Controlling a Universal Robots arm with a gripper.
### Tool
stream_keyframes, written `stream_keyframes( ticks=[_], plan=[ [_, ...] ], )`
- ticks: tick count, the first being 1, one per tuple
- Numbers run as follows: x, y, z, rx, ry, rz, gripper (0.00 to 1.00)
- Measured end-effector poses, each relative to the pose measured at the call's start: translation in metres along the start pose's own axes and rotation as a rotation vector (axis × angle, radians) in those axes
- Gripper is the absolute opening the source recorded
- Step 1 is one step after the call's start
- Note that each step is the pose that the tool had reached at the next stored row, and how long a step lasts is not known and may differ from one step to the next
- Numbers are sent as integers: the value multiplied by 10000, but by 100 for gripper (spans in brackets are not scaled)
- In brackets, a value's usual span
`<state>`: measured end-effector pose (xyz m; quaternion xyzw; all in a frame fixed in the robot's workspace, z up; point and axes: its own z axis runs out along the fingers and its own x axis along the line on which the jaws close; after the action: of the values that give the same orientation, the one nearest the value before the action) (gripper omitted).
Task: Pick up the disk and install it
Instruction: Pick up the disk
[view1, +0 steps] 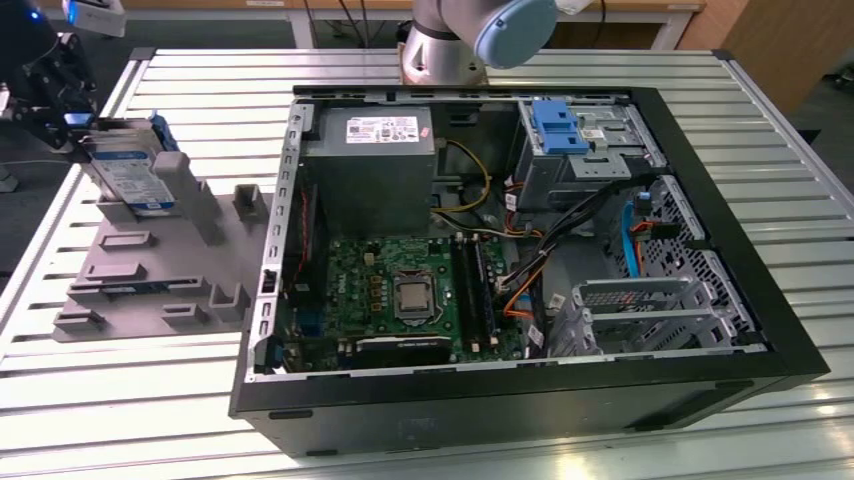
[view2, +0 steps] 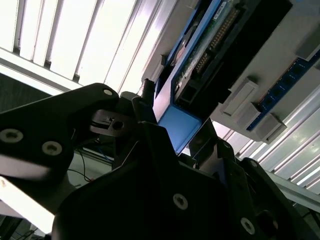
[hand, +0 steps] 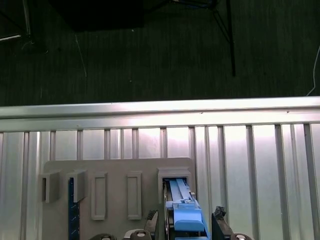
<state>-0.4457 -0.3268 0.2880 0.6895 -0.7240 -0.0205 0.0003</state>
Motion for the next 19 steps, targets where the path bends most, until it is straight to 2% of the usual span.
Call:
stream_keyframes(
  ticks=[19],
  plan=[
    [9, -1, 7, 0, 1, 0, 53]
  ],
)
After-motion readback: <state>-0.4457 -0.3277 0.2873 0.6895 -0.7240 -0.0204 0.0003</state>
